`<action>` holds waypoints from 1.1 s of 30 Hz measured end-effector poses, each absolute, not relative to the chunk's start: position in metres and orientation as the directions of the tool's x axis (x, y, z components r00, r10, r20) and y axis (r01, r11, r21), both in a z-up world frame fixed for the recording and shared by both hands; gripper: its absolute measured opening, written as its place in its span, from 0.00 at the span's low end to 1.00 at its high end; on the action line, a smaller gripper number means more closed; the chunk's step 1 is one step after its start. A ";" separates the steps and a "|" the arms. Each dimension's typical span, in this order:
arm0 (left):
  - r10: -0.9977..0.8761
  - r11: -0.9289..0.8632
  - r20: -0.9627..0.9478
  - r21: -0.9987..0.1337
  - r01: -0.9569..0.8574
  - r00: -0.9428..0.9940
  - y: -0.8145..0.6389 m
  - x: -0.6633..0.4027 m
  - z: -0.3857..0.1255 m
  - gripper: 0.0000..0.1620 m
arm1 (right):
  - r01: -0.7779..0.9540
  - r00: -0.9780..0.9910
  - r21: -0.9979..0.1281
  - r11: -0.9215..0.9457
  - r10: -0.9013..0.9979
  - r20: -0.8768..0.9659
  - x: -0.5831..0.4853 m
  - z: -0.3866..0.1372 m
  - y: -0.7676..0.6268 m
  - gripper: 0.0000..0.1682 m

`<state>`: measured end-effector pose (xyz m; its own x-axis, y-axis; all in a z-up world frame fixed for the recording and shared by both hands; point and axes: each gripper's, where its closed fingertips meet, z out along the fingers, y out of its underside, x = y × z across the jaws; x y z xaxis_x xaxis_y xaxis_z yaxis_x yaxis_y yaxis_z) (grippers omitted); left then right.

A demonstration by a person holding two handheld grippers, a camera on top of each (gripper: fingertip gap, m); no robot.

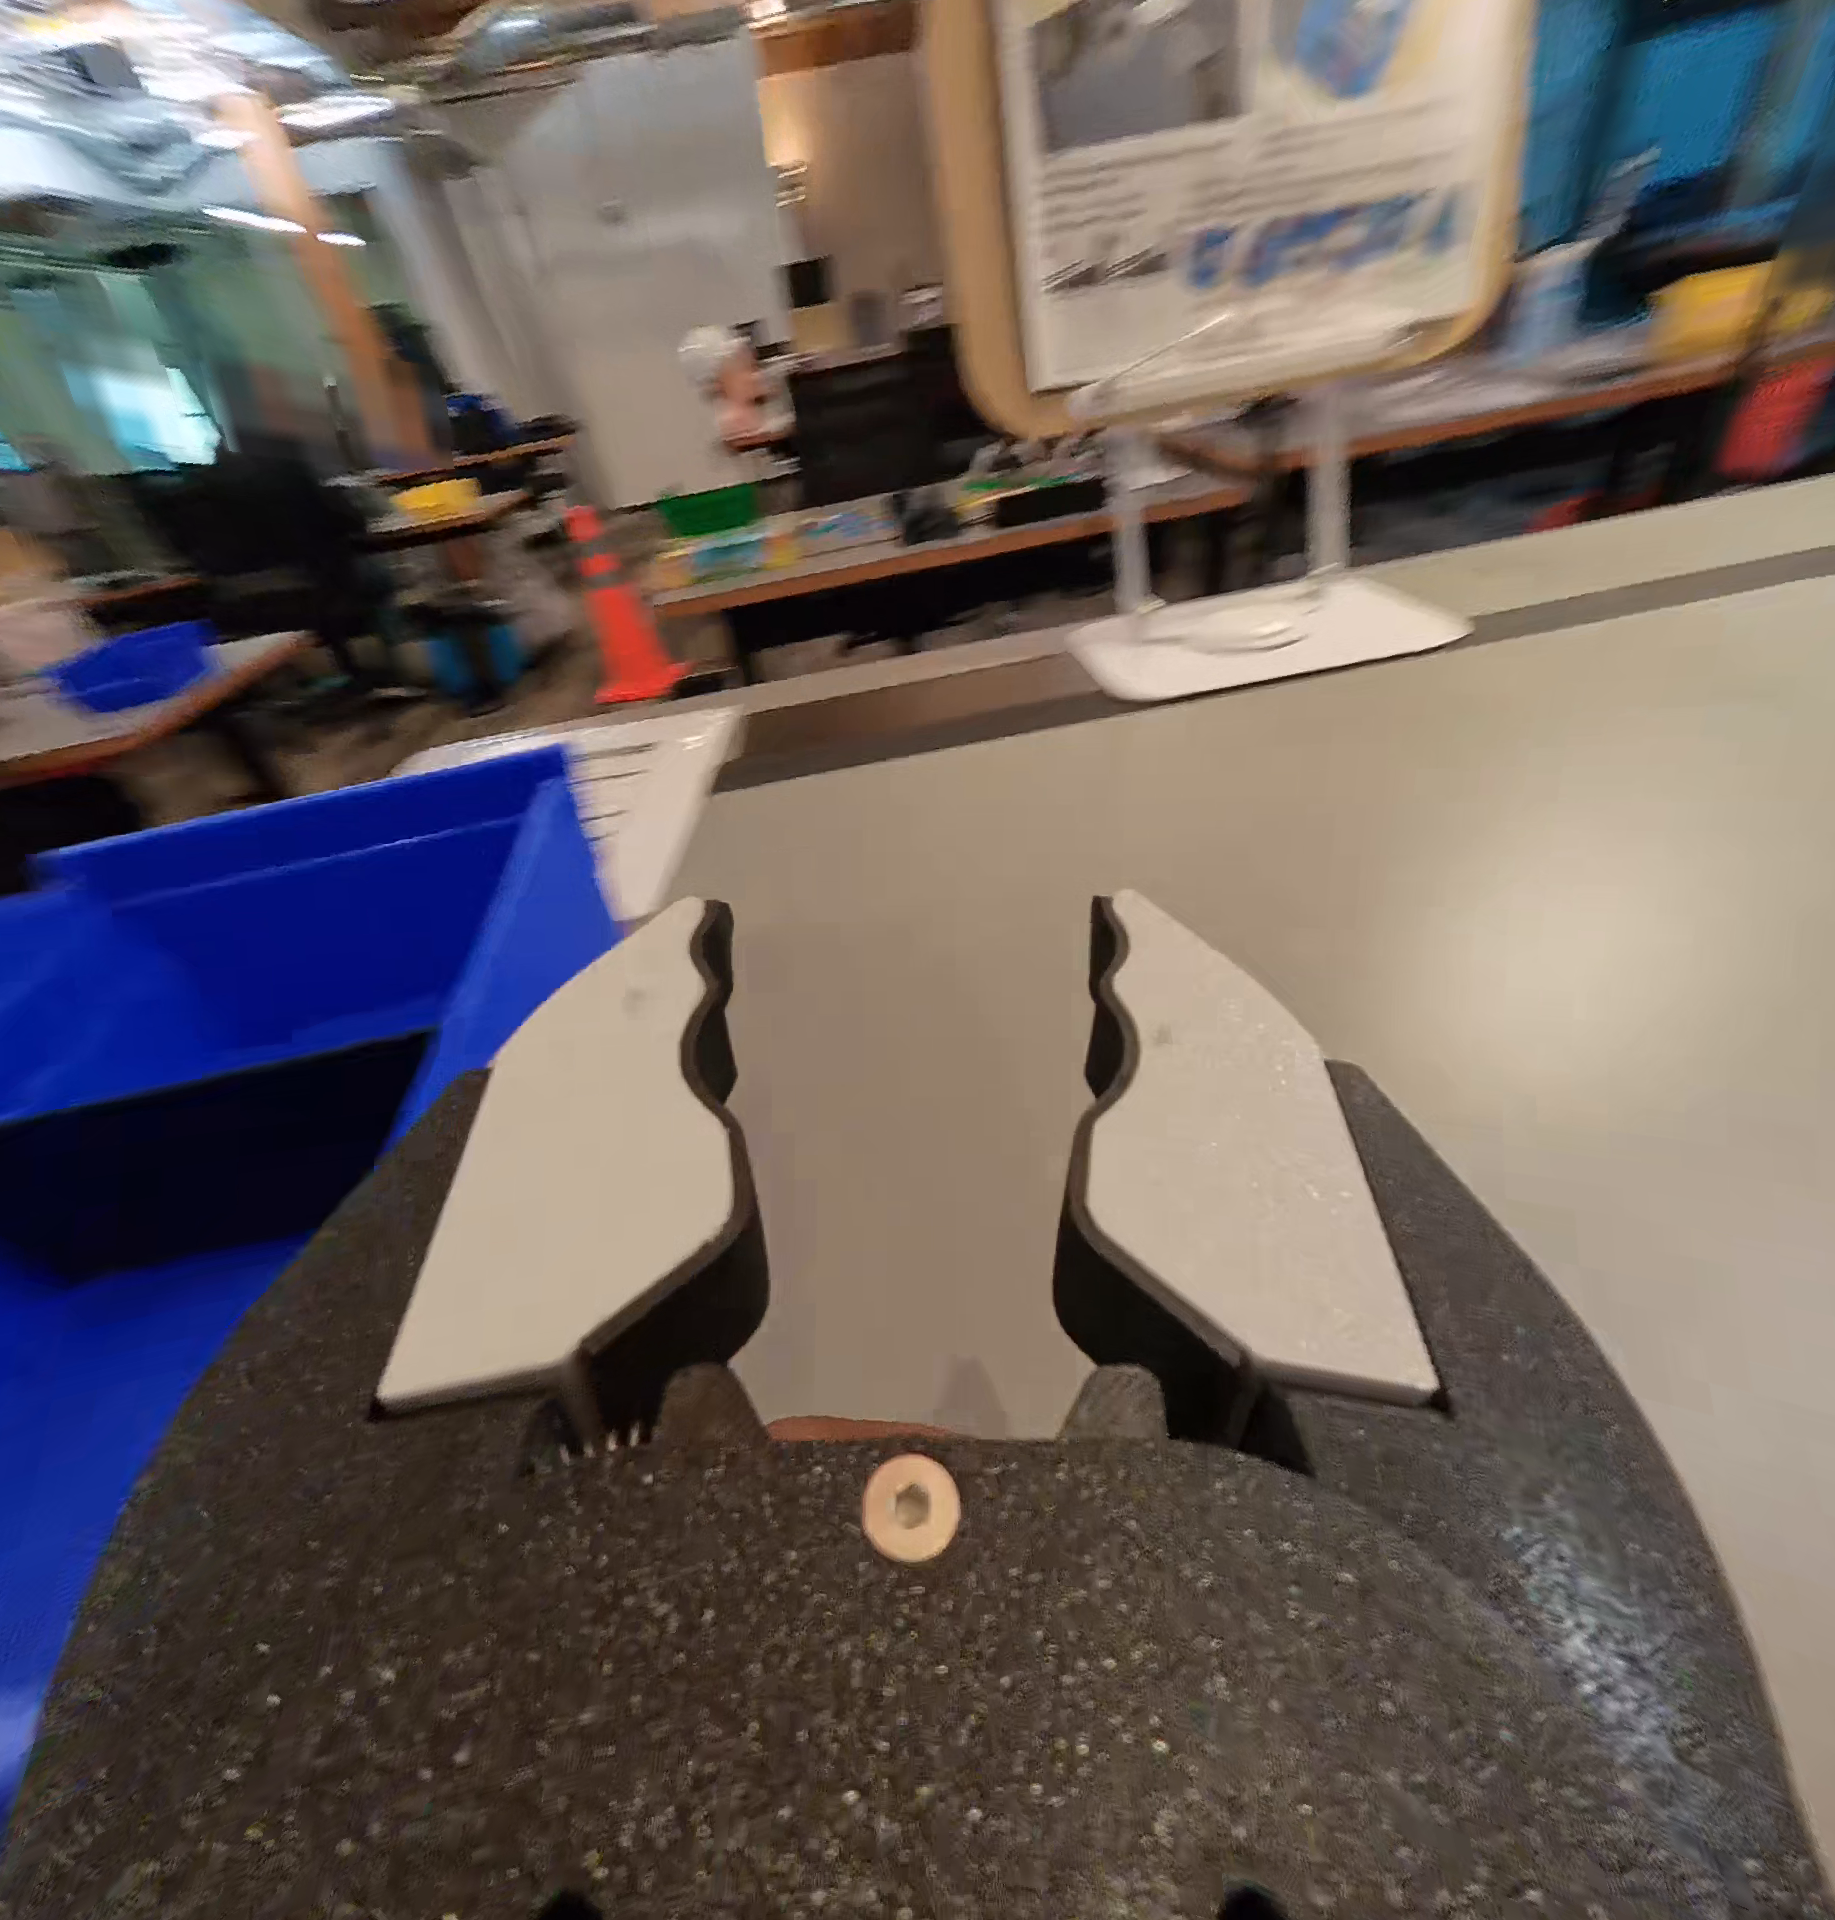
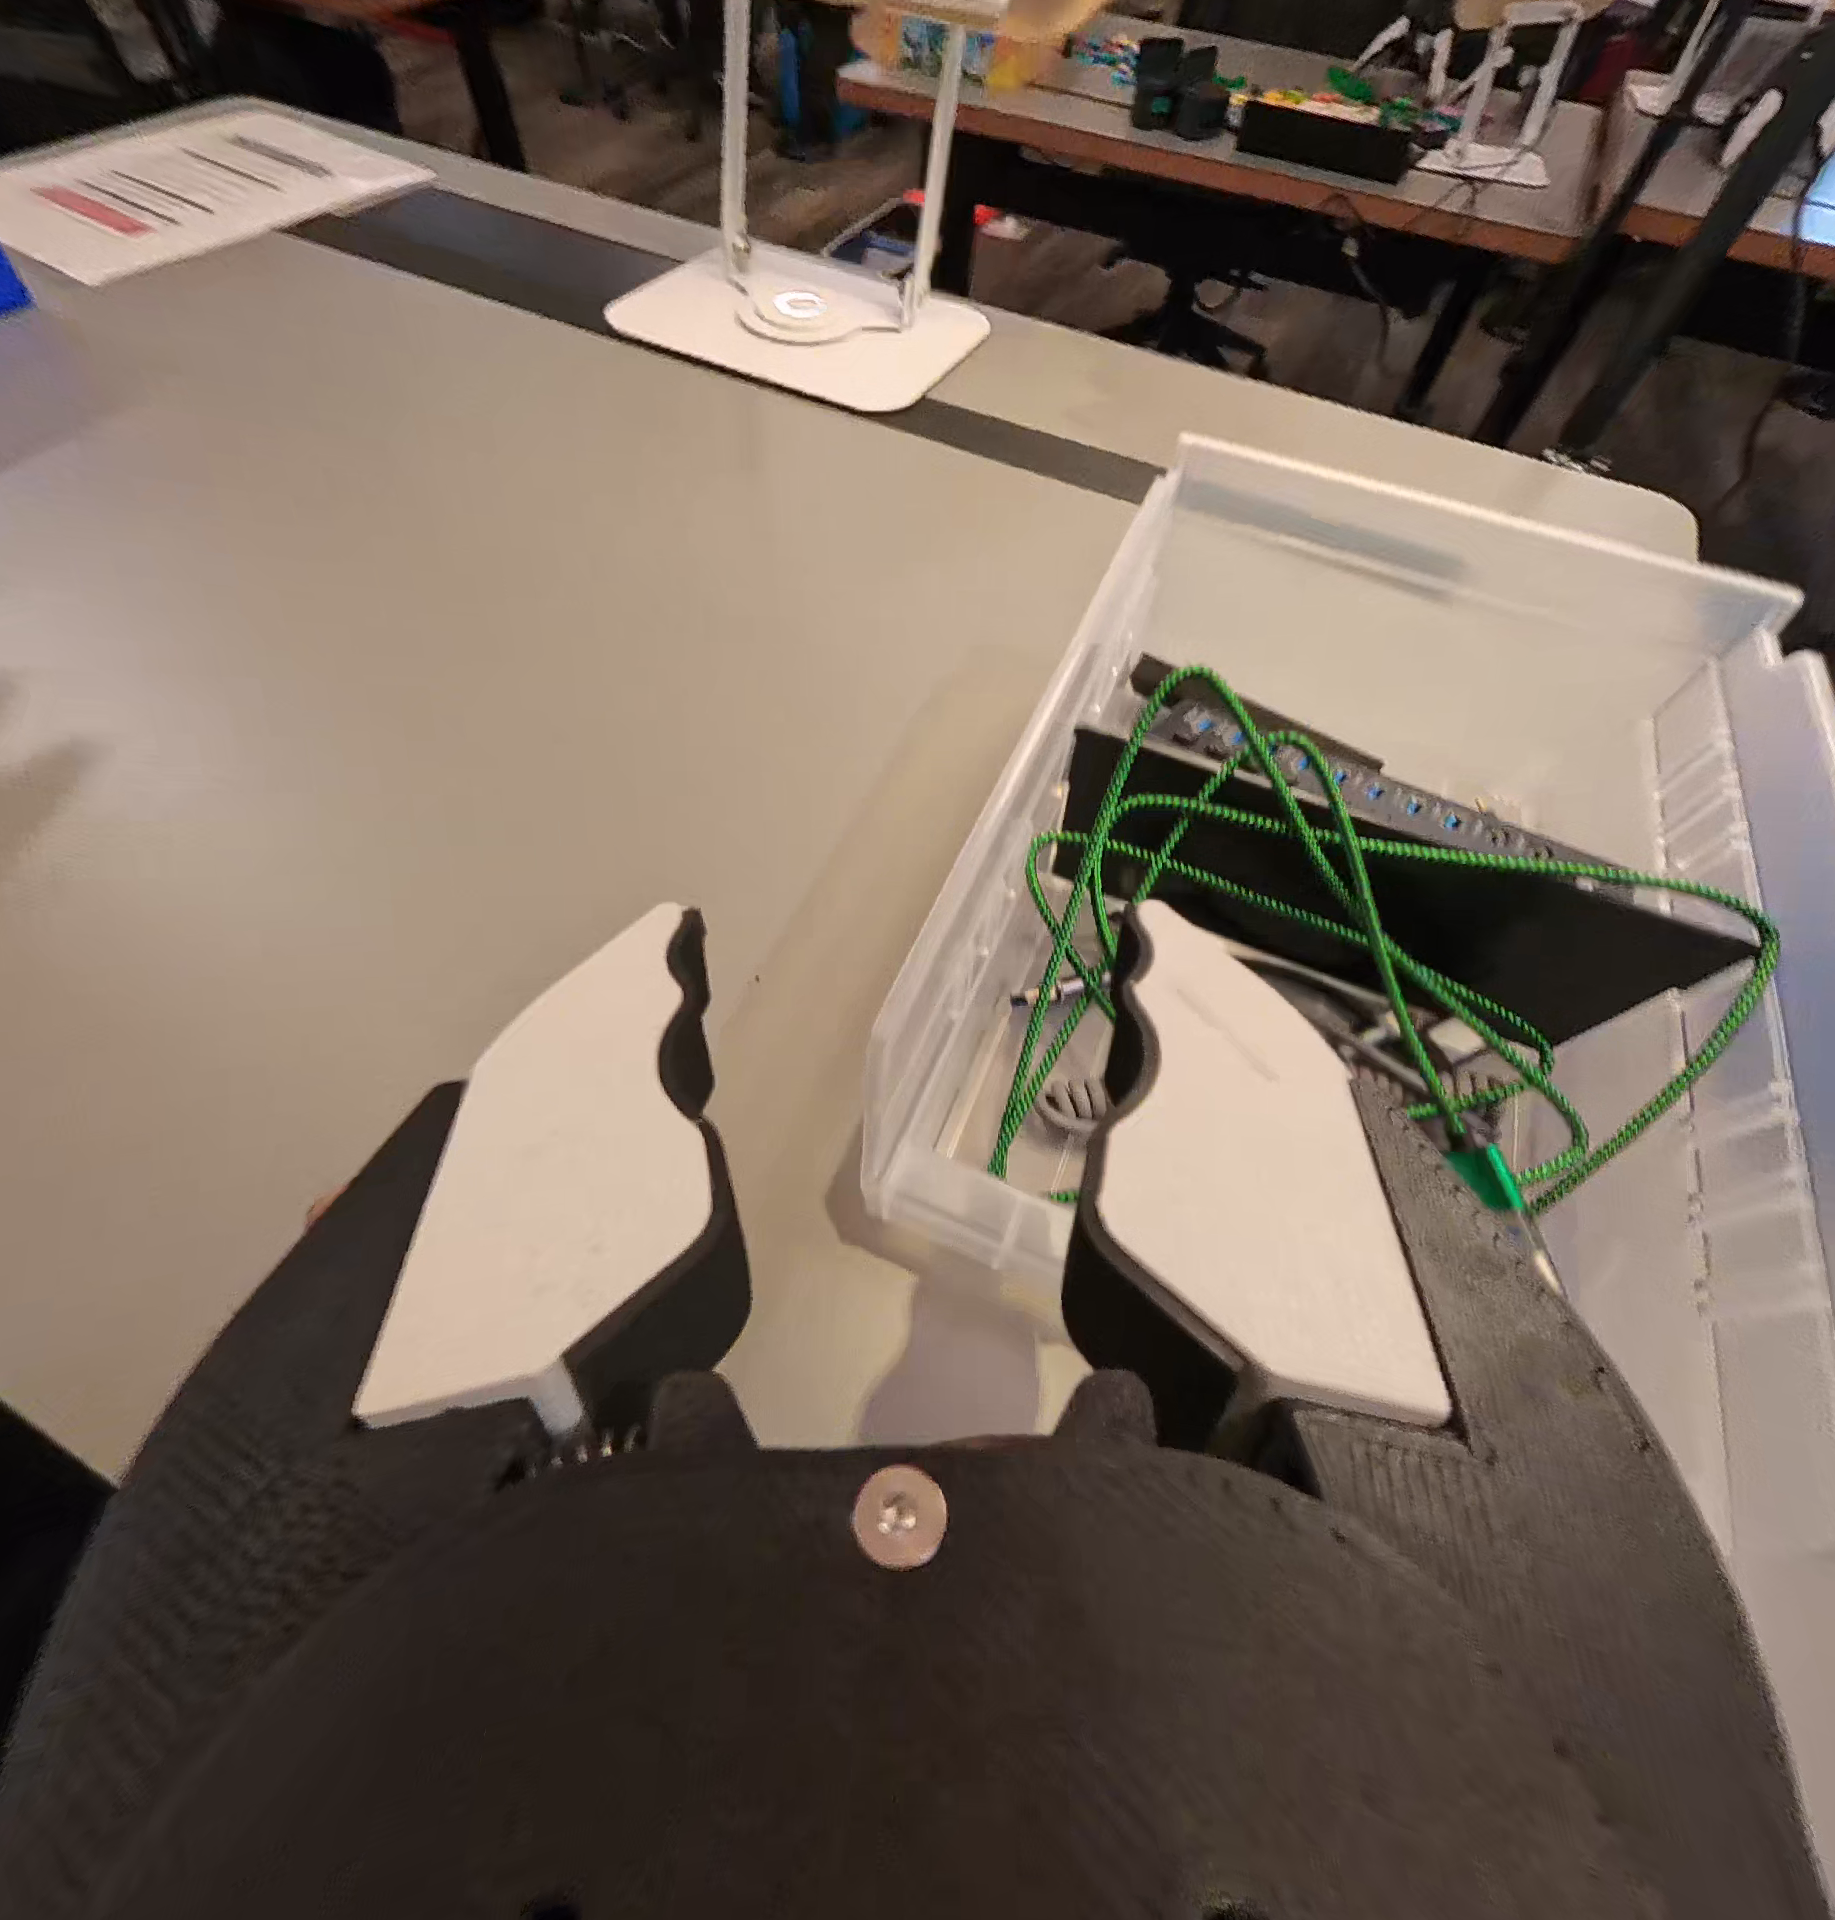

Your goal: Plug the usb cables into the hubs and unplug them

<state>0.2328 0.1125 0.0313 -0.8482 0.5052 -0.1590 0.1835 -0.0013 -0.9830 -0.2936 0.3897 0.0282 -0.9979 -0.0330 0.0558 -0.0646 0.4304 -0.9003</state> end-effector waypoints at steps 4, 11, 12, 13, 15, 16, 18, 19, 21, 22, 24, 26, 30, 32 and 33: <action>0.234 0.065 -0.271 -0.954 0.293 -0.934 0.122 0.314 0.026 0.43 | -0.030 -0.999 -0.871 0.490 0.007 0.038 -0.300 0.008 0.405 0.48; 0.195 0.387 -0.237 -0.873 0.297 -0.952 0.103 0.377 -0.034 0.37 | -0.049 -0.997 -0.813 0.580 0.017 0.073 -0.303 -0.020 0.407 0.45; 0.206 0.388 -0.240 -0.870 0.305 -0.948 0.101 0.376 -0.036 0.33 | -0.059 -0.996 -0.803 0.594 0.019 0.088 -0.302 -0.024 0.405 0.43; 0.218 0.392 -0.240 -0.866 0.310 -0.946 0.099 0.375 -0.038 0.28 | -0.069 -0.994 -0.795 0.602 0.023 0.103 -0.301 -0.028 0.403 0.42; 0.237 0.411 -0.250 -0.850 0.330 -0.939 0.095 0.373 -0.044 0.24 | -0.082 -0.992 -0.780 0.621 0.025 0.124 -0.298 -0.036 0.397 0.36; 0.248 0.419 -0.259 -0.840 0.344 -0.934 0.093 0.372 -0.046 0.22 | -0.084 -0.991 -0.769 0.633 0.028 0.132 -0.296 -0.041 0.395 0.33; 0.271 0.419 -0.306 -0.816 0.398 -0.913 0.089 0.369 -0.048 0.14 | -0.089 -0.982 -0.758 0.646 0.071 0.175 -0.301 -0.044 0.392 0.29; 0.279 0.418 -0.334 -0.802 0.426 -0.901 0.088 0.368 -0.049 0.07 | -0.089 -0.977 -0.760 0.644 0.093 0.194 -0.304 -0.044 0.390 0.29; 0.302 0.410 -0.351 -0.792 0.453 -0.886 0.087 0.366 -0.049 0.07 | -0.086 -0.969 -0.773 0.629 0.126 0.211 -0.309 -0.040 0.388 0.25; 0.329 0.408 -0.331 -0.795 0.449 -0.885 0.088 0.363 -0.050 0.05 | -0.078 -0.969 -0.776 0.626 0.136 0.207 -0.310 -0.039 0.387 0.22; 0.364 0.398 -0.316 -0.798 0.454 -0.876 0.091 0.358 -0.048 0.04 | -0.063 -0.972 -0.785 0.616 0.139 0.188 -0.311 -0.038 0.384 0.19; 0.408 0.370 -0.333 -0.790 0.488 -0.850 0.097 0.353 -0.046 0.04 | -0.052 -0.981 -0.790 0.611 0.119 0.156 -0.307 -0.040 0.381 0.13; 0.484 0.304 -0.371 -0.778 0.549 -0.793 0.114 0.343 -0.037 0.04 | -0.109 -0.974 -0.774 0.624 0.089 0.208 -0.307 -0.041 0.380 0.04; 0.521 0.287 -0.325 -0.804 0.521 -0.789 0.125 0.339 -0.030 0.03 | -0.132 -0.975 -0.771 0.623 0.059 0.215 -0.307 -0.040 0.380 0.04; 0.546 0.274 -0.303 -0.816 0.509 -0.781 0.131 0.336 -0.027 0.03 | -0.136 -0.977 -0.773 0.620 0.046 0.209 -0.307 -0.040 0.380 0.04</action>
<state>0.3357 0.1314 -0.0266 -0.7808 0.5463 -0.3033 0.5088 0.2741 -0.8161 -0.3067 0.3795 -0.0401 -0.9768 0.0465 0.2093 -0.1361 0.6197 -0.7730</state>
